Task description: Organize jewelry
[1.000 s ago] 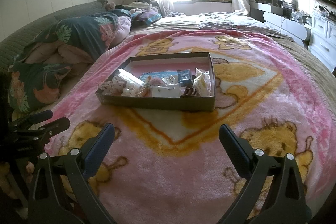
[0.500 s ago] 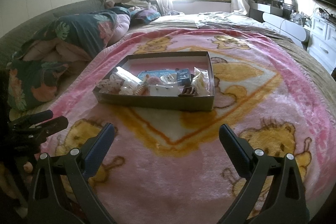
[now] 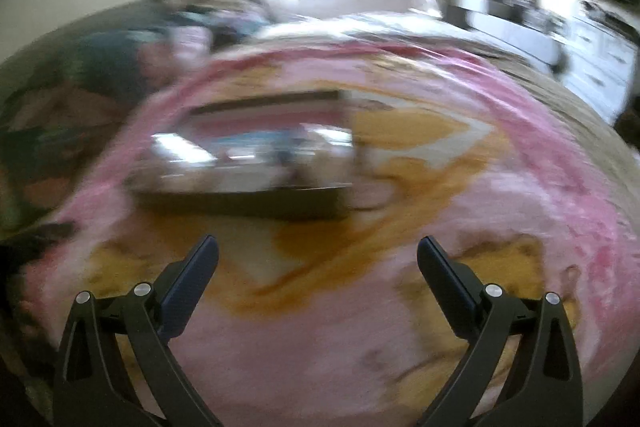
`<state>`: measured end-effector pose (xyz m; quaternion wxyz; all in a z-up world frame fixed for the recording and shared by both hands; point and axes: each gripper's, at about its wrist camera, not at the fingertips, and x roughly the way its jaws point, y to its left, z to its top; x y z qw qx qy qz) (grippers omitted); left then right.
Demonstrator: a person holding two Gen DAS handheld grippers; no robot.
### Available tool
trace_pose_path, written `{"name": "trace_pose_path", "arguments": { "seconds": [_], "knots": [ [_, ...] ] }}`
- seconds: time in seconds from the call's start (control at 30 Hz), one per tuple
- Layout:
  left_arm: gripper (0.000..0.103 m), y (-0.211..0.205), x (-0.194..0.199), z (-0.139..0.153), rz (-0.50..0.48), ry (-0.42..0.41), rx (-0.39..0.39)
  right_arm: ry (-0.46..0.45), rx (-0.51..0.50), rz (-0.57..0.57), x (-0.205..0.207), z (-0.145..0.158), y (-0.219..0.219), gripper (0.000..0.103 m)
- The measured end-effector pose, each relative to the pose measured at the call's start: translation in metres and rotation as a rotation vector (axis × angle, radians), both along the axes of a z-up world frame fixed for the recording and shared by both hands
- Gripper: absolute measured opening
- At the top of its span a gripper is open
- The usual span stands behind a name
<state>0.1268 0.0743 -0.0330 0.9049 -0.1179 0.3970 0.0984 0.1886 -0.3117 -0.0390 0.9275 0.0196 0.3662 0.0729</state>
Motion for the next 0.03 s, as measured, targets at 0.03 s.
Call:
{"name": "trace_pose_path", "arguments": {
  "seconds": [0.03],
  "knots": [
    [0.094,0.0161,0.0082,-0.0028,0.047,0.004,0.012,0.022,-0.008,-0.058,0.0163,-0.0058,-0.0146,0.099]
  ]
}}
